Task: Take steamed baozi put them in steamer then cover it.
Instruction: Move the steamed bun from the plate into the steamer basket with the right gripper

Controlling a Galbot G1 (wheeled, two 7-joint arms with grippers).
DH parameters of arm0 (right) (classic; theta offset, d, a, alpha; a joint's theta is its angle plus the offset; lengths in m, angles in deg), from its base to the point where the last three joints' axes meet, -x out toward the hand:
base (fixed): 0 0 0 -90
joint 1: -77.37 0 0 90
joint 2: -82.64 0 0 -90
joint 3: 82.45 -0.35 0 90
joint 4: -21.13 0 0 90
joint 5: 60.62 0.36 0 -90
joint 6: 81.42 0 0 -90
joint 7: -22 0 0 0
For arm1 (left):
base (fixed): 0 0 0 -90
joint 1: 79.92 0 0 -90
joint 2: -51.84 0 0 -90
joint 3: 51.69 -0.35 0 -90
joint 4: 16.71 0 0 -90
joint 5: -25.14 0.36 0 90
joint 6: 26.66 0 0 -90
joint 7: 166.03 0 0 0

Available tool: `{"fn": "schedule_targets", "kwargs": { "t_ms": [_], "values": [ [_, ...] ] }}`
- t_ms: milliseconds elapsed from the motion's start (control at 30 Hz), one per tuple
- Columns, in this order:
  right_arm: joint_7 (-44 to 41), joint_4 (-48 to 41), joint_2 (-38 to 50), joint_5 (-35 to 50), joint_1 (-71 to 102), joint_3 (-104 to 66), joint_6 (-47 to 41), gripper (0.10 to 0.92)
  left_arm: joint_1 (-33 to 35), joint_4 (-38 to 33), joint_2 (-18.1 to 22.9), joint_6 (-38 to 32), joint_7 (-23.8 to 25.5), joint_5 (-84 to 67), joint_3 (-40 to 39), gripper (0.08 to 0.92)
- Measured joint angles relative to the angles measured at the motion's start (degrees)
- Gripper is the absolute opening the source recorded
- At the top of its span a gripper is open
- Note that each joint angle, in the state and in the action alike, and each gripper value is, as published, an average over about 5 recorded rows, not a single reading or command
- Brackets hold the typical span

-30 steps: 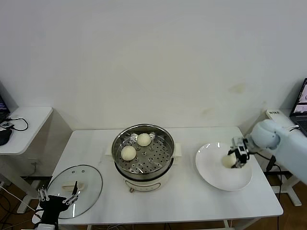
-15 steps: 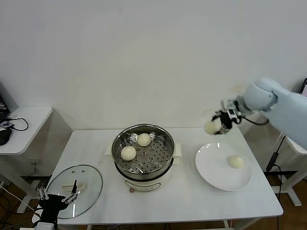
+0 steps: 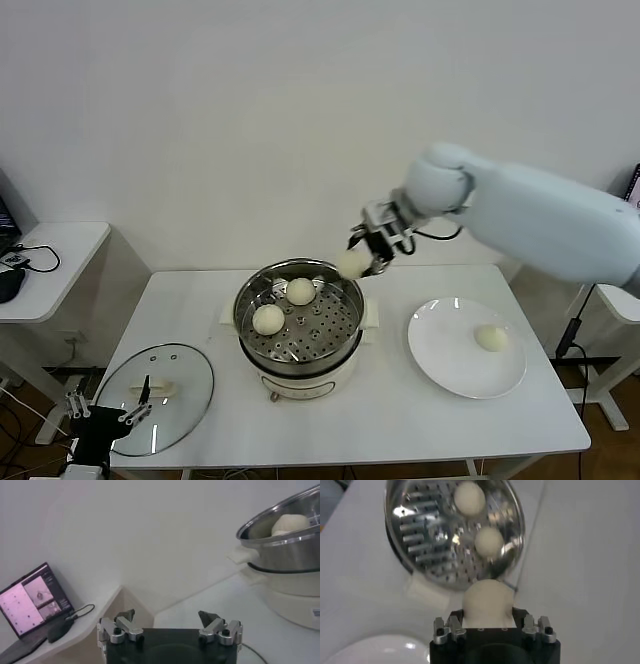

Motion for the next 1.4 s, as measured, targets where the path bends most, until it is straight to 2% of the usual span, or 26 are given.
{"fn": "schedule_targets", "kwargs": {
  "t_ms": [600,1167,1400],
  "values": [
    [2.1,1.3,-10.2,-8.4,2.7,7.2,12.3,0.626,-0.2,-0.6,0.8,0.0,0.0,-0.3,1.0,0.823],
    [2.0,2.1,-13.1,-14.2,2.8,10.2,19.2,0.645,-0.4,-0.5,1.3,-0.1,-0.1,-0.7,1.1,0.823],
    [1.9,2.8,-12.7,-14.4,2.4,10.3,20.2,0.781,-0.6,-0.4,1.2,-0.1,-0.1,-0.6,1.0,0.823]
  ]
}}
